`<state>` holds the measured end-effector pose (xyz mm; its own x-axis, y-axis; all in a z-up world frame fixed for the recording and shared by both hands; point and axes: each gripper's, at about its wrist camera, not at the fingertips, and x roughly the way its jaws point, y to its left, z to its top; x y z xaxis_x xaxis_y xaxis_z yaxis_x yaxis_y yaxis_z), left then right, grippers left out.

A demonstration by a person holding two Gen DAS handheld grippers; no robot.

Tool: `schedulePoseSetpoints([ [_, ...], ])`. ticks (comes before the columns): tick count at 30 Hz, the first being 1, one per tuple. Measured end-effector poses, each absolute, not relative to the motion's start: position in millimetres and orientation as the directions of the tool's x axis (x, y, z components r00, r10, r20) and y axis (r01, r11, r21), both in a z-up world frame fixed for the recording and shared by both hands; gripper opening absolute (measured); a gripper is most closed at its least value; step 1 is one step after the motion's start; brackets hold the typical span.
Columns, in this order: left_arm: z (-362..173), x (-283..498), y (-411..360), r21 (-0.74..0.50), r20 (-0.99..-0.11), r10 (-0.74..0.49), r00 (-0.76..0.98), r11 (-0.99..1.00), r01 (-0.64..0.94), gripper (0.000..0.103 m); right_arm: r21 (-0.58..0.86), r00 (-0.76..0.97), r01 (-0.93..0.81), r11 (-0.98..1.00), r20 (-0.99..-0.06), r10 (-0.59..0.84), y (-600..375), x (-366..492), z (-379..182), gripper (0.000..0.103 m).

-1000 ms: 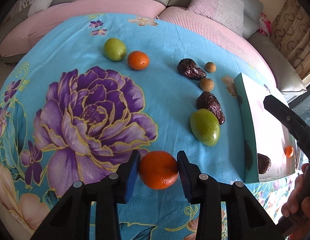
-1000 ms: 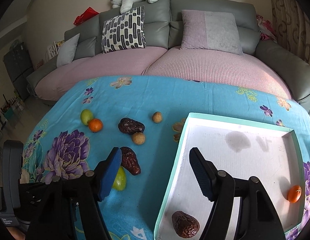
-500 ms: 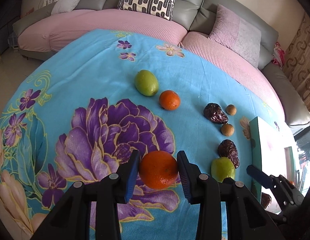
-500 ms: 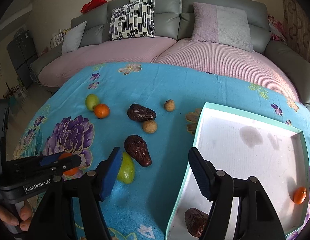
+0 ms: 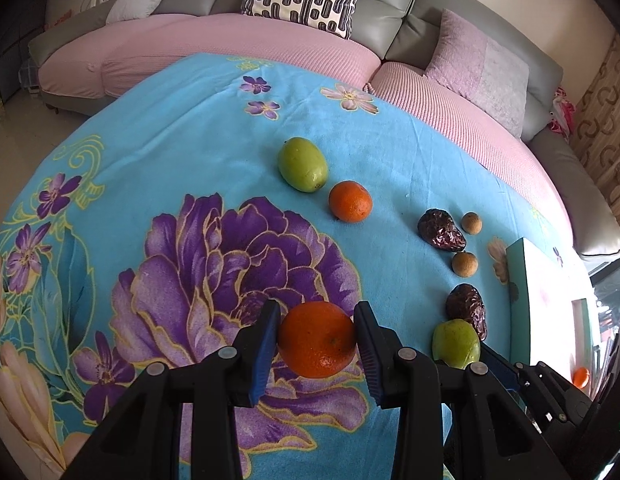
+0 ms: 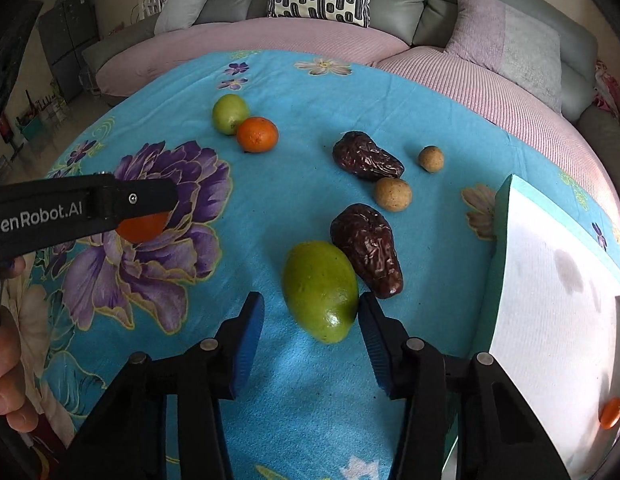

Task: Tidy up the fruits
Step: 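Grasp an orange with the left tool while the right tool grasps a green mango, then carry the orange with the left tool and the mango with the right tool into the tray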

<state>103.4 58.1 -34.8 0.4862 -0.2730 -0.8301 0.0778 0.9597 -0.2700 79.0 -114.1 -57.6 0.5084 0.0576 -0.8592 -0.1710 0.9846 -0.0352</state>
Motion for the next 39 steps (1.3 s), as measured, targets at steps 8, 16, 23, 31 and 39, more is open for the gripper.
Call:
schedulePoseSetpoints([
  [8, -36, 104, 56, -0.265, -0.832, -0.272, 0.483, 0.961, 0.084, 0.041, -0.017, 0.515, -0.151, 0.988, -0.855, 0.064, -120, 82, -55, 0.043],
  [16, -37, 102, 55, -0.249, -0.836, -0.264, 0.481, 0.964, 0.095, 0.041, -0.012, 0.516, -0.157, 0.987, -0.854, 0.072, -119, 81, -53, 0.041],
  [23, -29, 96, 51, -0.221, -0.830, -0.245, 0.501, 0.969, 0.107, 0.041, 0.015, 0.548, -0.154, 0.988, -0.831, 0.098, -128, 72, -36, 0.040],
  [31, -15, 93, 29, -0.192, -0.825, -0.238, 0.512, 0.971, 0.142, 0.040, 0.057, 0.615, -0.082, 0.995, -0.783, 0.095, -162, 61, -5, 0.040],
  [39, 8, 91, -29, -0.173, -0.809, -0.294, 0.509, 0.946, 0.273, 0.041, 0.095, 0.673, -0.006, 0.995, -0.736, 0.075, -203, 54, 20, 0.040],
])
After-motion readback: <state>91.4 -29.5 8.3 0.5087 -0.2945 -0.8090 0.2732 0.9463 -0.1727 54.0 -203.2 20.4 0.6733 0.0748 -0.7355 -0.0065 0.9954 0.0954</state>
